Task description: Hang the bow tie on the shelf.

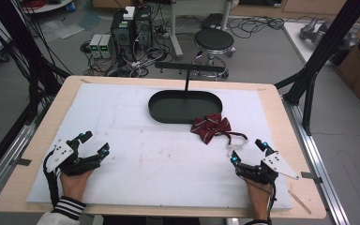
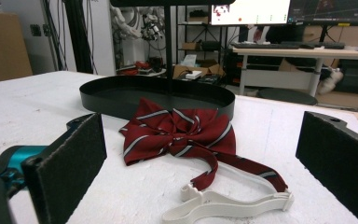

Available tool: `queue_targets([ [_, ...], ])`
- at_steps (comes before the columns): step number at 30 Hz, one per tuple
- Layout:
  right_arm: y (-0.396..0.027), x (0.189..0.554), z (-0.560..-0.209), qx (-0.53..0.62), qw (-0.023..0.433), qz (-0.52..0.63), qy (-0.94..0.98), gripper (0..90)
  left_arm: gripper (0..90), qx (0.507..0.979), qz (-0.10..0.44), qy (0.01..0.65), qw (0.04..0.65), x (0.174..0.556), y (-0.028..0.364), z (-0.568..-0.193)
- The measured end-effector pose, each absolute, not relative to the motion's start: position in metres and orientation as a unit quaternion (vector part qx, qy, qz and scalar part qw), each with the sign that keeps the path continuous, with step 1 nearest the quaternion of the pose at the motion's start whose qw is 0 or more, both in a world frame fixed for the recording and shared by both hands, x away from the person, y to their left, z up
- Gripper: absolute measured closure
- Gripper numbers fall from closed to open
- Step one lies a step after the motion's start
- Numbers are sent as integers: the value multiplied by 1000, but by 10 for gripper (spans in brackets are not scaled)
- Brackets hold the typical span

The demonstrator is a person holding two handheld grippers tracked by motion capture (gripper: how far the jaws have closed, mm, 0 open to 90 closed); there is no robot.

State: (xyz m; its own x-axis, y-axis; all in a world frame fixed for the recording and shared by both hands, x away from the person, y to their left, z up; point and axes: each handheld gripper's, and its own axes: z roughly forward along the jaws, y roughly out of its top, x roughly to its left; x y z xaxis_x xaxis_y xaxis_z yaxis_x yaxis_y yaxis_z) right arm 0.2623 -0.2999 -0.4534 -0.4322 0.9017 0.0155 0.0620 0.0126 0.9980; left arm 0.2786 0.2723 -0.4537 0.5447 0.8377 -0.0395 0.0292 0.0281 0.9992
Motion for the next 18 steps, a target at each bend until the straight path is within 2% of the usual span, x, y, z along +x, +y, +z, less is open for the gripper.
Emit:
queue_targets([
  [18, -300, 263, -453, 394, 366, 582, 610, 5, 173, 621, 319, 352, 624, 280, 272, -453],
])
